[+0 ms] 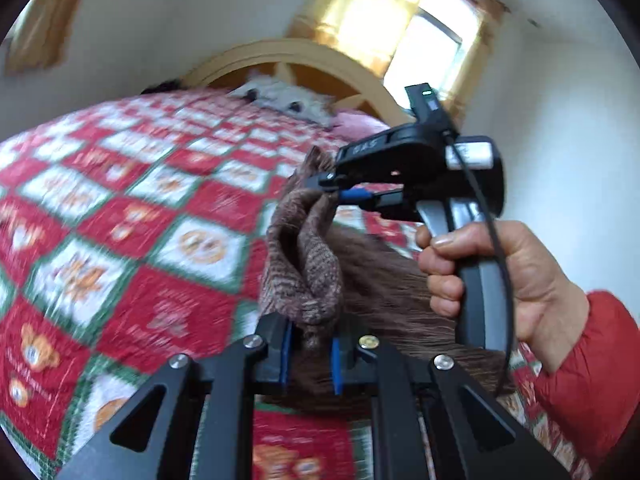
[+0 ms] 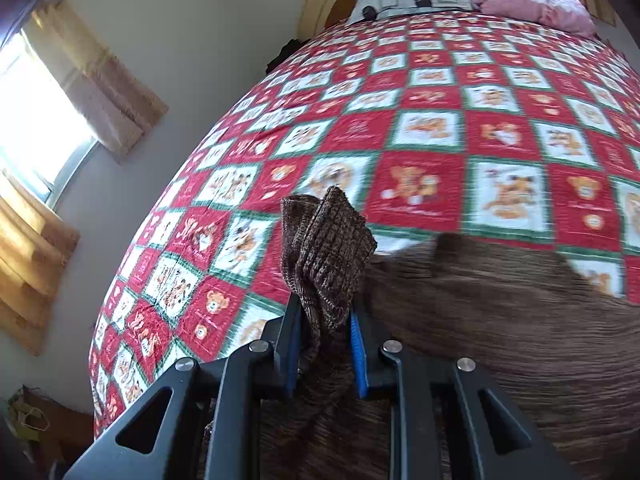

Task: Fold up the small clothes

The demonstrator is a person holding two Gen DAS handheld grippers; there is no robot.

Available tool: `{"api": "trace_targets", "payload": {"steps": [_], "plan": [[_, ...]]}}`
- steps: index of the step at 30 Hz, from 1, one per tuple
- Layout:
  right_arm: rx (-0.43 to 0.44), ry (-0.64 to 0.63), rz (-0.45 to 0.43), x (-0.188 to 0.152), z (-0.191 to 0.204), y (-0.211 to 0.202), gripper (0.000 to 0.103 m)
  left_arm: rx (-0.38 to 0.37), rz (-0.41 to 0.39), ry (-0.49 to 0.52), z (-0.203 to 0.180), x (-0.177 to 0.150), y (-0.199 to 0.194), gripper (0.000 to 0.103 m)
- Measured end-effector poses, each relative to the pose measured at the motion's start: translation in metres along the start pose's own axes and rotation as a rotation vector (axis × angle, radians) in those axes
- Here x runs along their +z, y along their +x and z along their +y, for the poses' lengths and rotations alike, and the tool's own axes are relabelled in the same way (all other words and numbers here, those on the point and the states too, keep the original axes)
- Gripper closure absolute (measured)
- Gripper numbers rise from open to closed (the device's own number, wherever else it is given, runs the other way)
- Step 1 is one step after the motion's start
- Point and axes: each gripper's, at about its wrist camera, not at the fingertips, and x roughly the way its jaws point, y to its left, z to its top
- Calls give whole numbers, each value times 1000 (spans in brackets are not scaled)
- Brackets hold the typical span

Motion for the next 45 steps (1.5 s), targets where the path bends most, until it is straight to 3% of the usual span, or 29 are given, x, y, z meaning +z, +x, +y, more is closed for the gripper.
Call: {"api": "trace_targets", "payload": {"steps": [8, 16, 28, 34, 45], "plan": [[-12, 48, -61, 1, -74, -70, 82, -156, 7, 263, -96, -5, 18, 89], [-30, 93, -91, -22, -150, -110, 82, -244, 93, 365, -150, -25, 53, 89], [8, 195, -111, -56, -215, -115, 82, -237, 212, 410, -183, -53, 73, 89], [24, 227, -113, -66, -229, -110, 82, -187, 284, 411, -188, -61, 83, 87], [42, 247, -124, -75, -240, -108, 82, -165, 317, 415, -191, -64, 97, 86]]}}
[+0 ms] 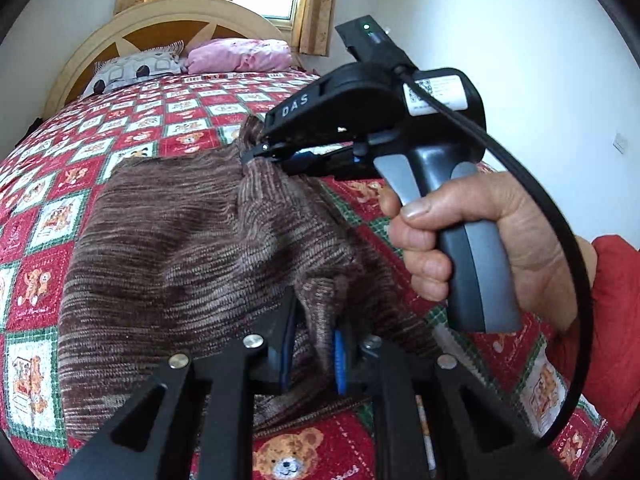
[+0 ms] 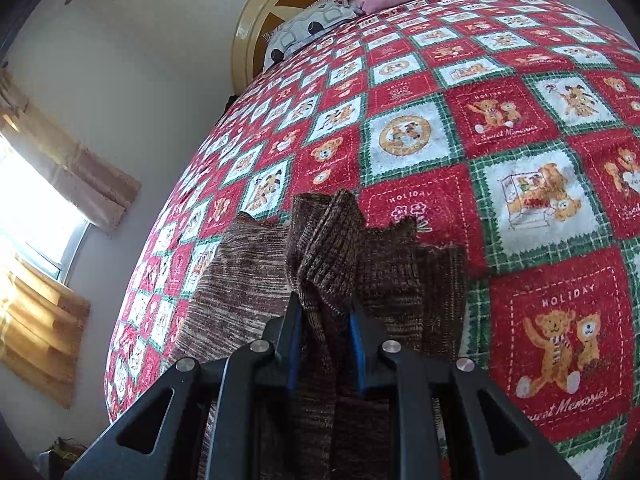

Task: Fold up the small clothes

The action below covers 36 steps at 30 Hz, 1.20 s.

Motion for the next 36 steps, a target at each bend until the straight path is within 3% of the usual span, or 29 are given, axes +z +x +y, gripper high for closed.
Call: {"api": "trace_targets", "payload": {"steps": [9, 26, 31, 36], "plan": [[22, 65, -16, -4, -24, -3, 82, -42, 15, 26, -5, 5, 10, 86], [32, 45, -56, -6, -29, -27, 89, -121, -13, 109, -37, 3, 4, 86], [19, 59, -62, -6, -36, -31, 90, -157, -17, 142, -45, 1, 2, 86], [-67, 13, -28, -11, -38, -16, 90, -149, -3, 156, -48, -2, -2, 86]]}}
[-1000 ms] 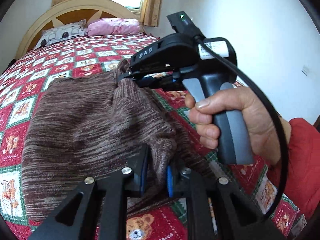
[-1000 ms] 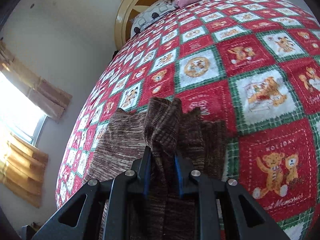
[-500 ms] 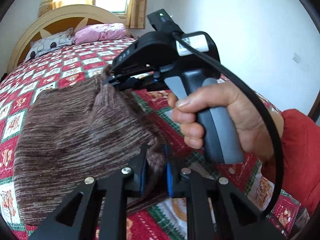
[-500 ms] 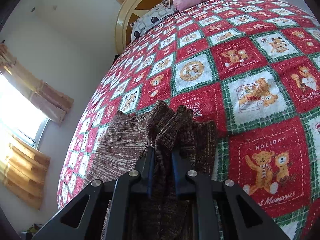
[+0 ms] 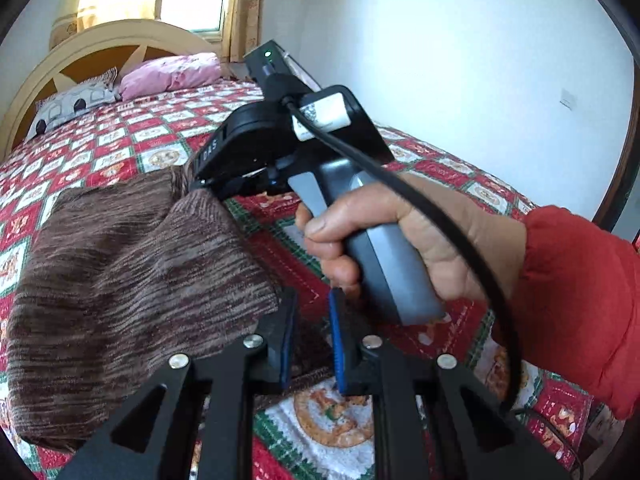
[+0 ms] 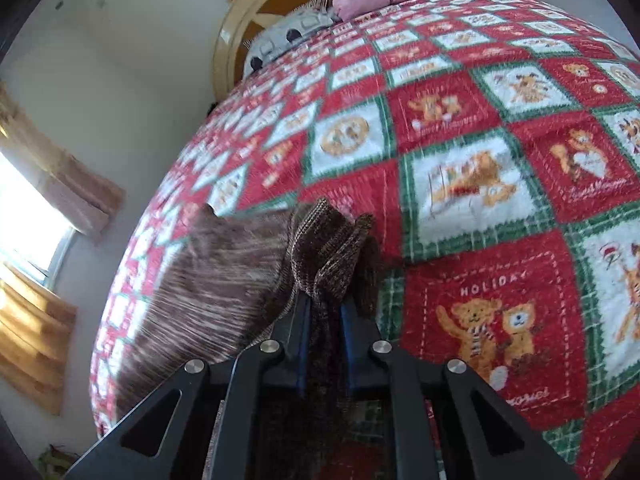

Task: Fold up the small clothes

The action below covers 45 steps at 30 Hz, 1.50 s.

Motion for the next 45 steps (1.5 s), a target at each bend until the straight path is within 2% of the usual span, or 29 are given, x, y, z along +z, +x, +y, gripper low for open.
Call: {"api": "trace_targets", "payload": {"steps": [1, 4, 6, 8, 11, 14, 16, 17, 19, 22, 23, 25, 26, 29, 32, 35, 37, 39, 40, 41, 42, 45], "plan": [[2, 2, -9, 0, 0, -2, 88, -3, 10, -15, 3, -1, -2, 86], [-14, 15, -24, -1, -3, -10, 76, -14, 11, -72, 16, -5, -21, 82], [-10, 64, -31, -3, -8, -28, 73, -8, -7, -100, 27, -8, -41, 70], [62, 102, -80, -12, -13, -53, 73, 25, -52, -135, 41, -11, -64, 49], [92, 80, -112, -41, -7, -89, 73, 60, -121, -192, 63, -15, -92, 46], [99, 53, -99, -79, 8, -111, 73, 158, -170, -252, 86, -14, -104, 37], [100, 35, -89, -98, 19, -117, 72, 244, -174, -304, 105, -10, -97, 37], [96, 20, -83, -110, 26, -120, 72, 289, -152, -340, 117, -11, -91, 37], [85, -4, -70, -125, 38, -122, 72, 331, -79, -400, 135, -14, -76, 37], [67, -22, -55, -143, 47, -121, 71, 319, 25, -501, 156, -38, -54, 35], [54, -29, -50, -148, 49, -120, 64, 313, 54, -520, 160, -49, -47, 32], [38, -33, -42, -157, 48, -118, 51, 301, 25, -512, 157, -56, -52, 29], [37, -26, -41, -159, 46, -116, 51, 300, 32, -508, 156, -54, -53, 24], [44, -10, -30, -162, 43, -111, 51, 323, 52, -471, 147, -54, -49, 21], [-8, -65, -78, -163, 53, -116, 51, 339, 67, -436, 140, -51, -45, 14], [-13, -92, -97, -159, 61, -113, 51, 322, 77, -425, 140, -49, -41, 7], [-15, -110, -77, -158, 65, -104, 51, 322, 76, -421, 140, -49, -41, 6], [-72, -145, -50, -161, 71, -92, 51, 318, 77, -418, 142, -50, -41, 4], [-91, -175, -55, -162, 75, -91, 54, 316, 77, -417, 141, -50, -41, 3], [-114, -201, -54, -162, 78, -90, 73, 311, 76, -418, 141, -50, -41, 2], [-146, -229, -48, -163, 81, -90, 85, 306, 73, -421, 142, -50, -42, 2], [-133, -229, -21, -161, 77, -95, 90, 263, 37, -461, 149, -52, -48, 2]]}}
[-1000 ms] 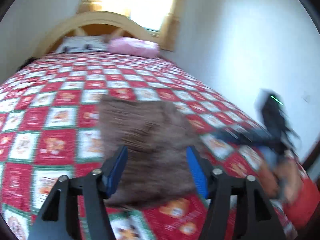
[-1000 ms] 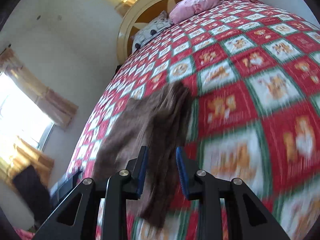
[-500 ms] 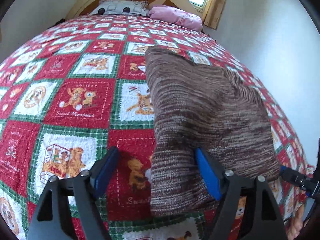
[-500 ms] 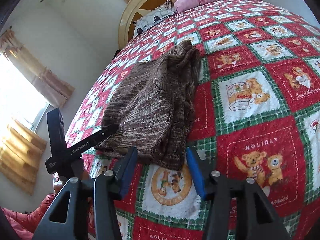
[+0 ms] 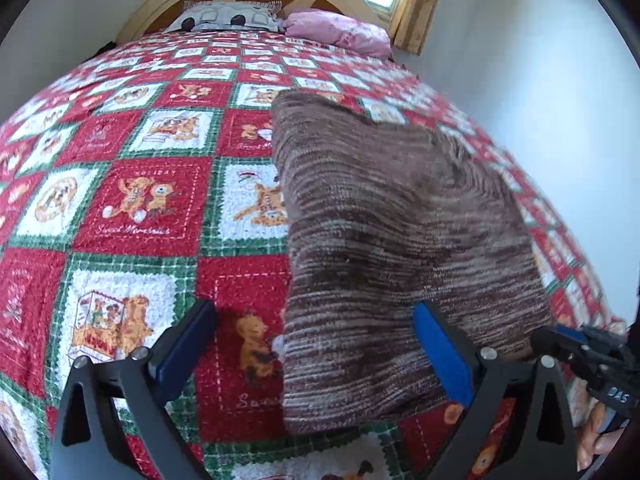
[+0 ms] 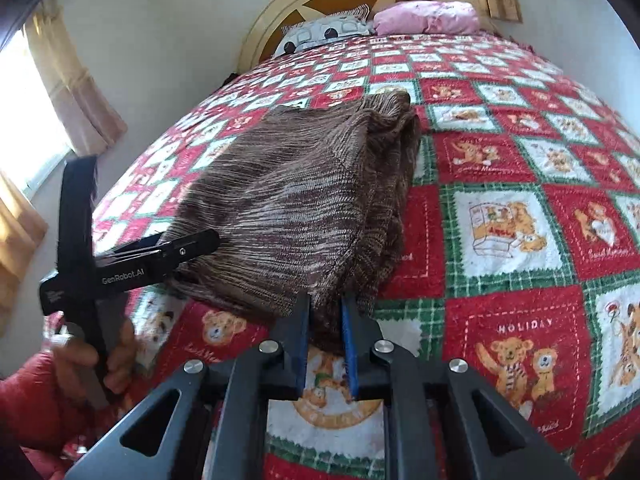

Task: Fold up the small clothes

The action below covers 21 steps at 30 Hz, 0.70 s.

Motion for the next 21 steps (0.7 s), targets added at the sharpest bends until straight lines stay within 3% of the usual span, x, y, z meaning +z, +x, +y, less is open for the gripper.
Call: {"api": "trace_targets", "payload": {"steps": [6, 11, 15, 19, 21], "plan": [[-14, -1, 23, -3, -11, -8, 93, -142, -49, -167, 31, -1, -8, 2], [-13, -5, 41, -12, -15, -6, 93, -41, -19, -69, 10, 0, -1, 0], [13, 13, 44, -7, -18, -14, 92, -34, -17, -58, 10, 1, -1, 0], [-68, 21, -92, 13, -17, -42, 89, -51, -29, -89, 15, 1, -1, 0], [-59, -6, -182, 35, -5, -50, 89, -33, -26, -75, 12, 1, 0, 0]]}}
